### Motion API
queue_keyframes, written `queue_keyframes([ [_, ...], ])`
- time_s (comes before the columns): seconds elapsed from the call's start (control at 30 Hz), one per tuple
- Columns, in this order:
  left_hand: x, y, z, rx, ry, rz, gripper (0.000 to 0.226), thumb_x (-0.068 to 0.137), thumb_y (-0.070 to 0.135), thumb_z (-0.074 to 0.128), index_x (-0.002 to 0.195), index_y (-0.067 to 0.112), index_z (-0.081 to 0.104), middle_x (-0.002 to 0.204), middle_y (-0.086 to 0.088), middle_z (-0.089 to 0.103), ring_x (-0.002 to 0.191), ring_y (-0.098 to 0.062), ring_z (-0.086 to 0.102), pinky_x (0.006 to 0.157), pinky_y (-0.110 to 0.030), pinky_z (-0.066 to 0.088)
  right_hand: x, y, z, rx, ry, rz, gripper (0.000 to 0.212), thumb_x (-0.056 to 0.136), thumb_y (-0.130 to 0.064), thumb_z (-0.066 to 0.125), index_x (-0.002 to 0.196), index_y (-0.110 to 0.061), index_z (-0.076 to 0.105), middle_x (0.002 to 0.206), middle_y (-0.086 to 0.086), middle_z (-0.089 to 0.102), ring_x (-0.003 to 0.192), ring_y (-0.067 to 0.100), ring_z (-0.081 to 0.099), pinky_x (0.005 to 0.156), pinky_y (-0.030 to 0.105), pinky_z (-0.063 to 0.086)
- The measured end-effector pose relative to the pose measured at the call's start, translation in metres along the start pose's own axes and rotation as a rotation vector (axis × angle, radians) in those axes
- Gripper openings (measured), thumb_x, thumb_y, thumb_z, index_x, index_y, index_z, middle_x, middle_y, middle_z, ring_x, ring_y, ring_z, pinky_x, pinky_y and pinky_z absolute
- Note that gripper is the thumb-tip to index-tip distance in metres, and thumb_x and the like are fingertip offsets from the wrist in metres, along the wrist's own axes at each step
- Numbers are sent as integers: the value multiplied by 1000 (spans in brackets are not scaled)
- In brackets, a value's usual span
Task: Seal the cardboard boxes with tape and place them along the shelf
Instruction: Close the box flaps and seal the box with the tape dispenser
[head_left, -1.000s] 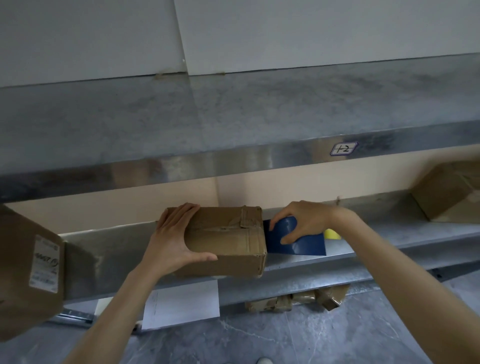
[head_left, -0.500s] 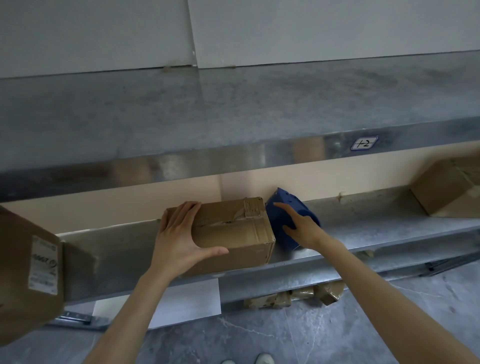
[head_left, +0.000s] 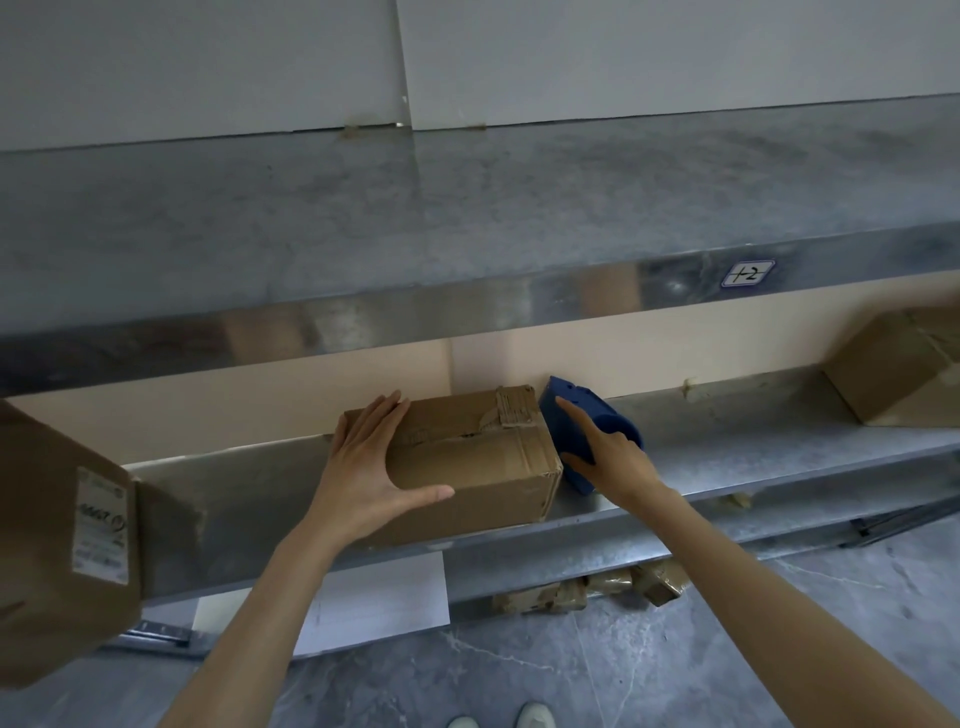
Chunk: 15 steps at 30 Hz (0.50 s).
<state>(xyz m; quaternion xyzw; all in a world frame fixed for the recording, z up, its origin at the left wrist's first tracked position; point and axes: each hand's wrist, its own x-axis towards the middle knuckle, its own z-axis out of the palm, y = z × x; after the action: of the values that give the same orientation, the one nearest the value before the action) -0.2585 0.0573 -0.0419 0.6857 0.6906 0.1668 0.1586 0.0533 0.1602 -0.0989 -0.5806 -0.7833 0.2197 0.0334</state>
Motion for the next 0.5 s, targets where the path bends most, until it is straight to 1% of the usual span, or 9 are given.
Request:
queue_keyframes([
  [0.07,-3,0,1,-14,25,-5,126,52,102,41,156,36,13,161,23,3,145,6,-2,122,-33,-3,-1,4,1,10,-15,-11,81,97,-34,56,153,-44,-2,63,-2,56,51,16,56,41,30,43],
  [0.13,-4,1,2,-20,51,-6,125,52,103,41,156,38,14,157,28,1,141,10,-4,121,-33,-1,-4,7,1,39,-44,-31,83,96,-35,57,152,-45,-3,70,2,61,54,17,58,48,36,51],
  [0.2,-5,1,2,-24,66,-6,125,52,102,42,155,38,16,155,30,1,138,13,-6,120,-33,-1,-7,8,-1,71,-27,-51,81,96,-37,57,153,-43,-1,73,2,62,55,15,57,48,33,47],
  [0.3,-5,2,0,-28,70,-5,125,51,102,43,155,38,18,153,31,2,135,16,-7,119,-31,-1,-10,5,-13,98,100,-43,71,98,-36,53,154,-37,10,63,-5,54,53,13,52,45,29,39],
  [0.37,-5,1,0,-23,70,-10,126,50,102,43,155,37,19,154,30,5,136,14,-5,119,-31,0,-11,-3,-24,151,209,-49,62,100,-32,51,152,-32,17,61,-8,53,52,11,51,47,30,43],
  [0.4,-5,1,0,-17,74,-10,126,49,103,42,155,38,19,155,29,6,136,14,-4,119,-32,1,-11,-9,-30,198,260,-69,59,100,-30,50,151,-31,21,67,-10,56,56,9,52,52,31,46],
  [0.43,-4,1,0,-12,81,-9,126,49,103,42,155,38,19,154,29,6,135,14,-4,119,-32,3,-10,-17,-35,255,306,-94,56,100,-30,50,149,-31,24,80,-10,60,66,8,55,61,30,49],
  [0.47,-4,1,0,-9,88,-9,126,49,104,41,155,39,20,153,30,6,135,15,-4,119,-33,4,-10,-28,-40,320,336,-119,52,100,-31,51,147,-32,28,96,-9,61,81,8,57,72,29,49],
  [0.5,-4,0,0,-8,94,-7,125,49,104,41,154,39,20,153,30,6,135,15,-3,119,-33,5,-9,-40,-42,388,339,-146,49,100,-32,52,144,-34,31,110,-8,59,96,7,56,83,26,47],
])
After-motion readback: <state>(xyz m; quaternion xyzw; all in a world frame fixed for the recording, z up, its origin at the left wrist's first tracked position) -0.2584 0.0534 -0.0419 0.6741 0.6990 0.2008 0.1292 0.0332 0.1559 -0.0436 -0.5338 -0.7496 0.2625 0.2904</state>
